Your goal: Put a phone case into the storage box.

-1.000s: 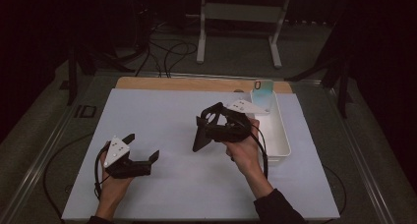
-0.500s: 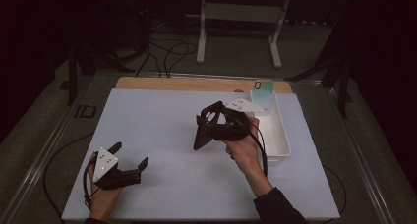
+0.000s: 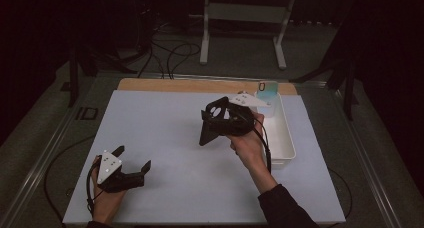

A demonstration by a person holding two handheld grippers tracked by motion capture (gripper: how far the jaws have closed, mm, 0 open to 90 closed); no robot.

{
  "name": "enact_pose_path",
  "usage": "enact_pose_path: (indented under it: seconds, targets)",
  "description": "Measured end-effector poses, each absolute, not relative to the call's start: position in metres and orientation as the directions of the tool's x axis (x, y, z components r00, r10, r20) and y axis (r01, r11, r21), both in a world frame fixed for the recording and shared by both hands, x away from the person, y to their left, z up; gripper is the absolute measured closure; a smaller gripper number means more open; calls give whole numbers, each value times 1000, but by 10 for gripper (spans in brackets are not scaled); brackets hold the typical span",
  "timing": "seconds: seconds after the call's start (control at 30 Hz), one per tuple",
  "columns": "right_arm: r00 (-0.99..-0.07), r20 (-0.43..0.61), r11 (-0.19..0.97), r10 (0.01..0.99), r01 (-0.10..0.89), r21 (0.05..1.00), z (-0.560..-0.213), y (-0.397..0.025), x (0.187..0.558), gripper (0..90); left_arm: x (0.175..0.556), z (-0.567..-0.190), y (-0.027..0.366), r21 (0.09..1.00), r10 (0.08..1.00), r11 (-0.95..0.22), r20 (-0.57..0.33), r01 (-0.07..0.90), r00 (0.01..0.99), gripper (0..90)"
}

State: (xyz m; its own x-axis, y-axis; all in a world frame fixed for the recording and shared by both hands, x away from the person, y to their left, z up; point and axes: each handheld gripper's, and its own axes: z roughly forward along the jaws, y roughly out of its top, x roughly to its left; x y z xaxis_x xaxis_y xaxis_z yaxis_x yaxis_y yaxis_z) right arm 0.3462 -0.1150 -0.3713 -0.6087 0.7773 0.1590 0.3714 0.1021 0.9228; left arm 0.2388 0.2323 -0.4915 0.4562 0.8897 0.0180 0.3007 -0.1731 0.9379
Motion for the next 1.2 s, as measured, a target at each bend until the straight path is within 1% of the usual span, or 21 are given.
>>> enact_pose_path:
  seconds: [0.1, 0.33, 0.9, 1.2]
  targets:
    - [-607, 144, 116, 782, 368, 923, -371, -115, 351, 139, 240, -492, 234, 937, 890, -165, 6, 308, 457, 1]
    - [-593, 132, 126, 794, 374, 919, -369, -115, 358, 139, 240, -493, 233, 936, 887, -172, 11, 308, 462, 1]
    - [-583, 81, 157, 808, 346, 925, -359, -112, 378, 139, 240, -493, 232, 934, 885, -180, 17, 308, 466, 1]
    - [-571, 81, 153, 817, 350, 924, -358, -114, 383, 139, 240, -493, 232, 935, 886, -178, 16, 307, 464, 1]
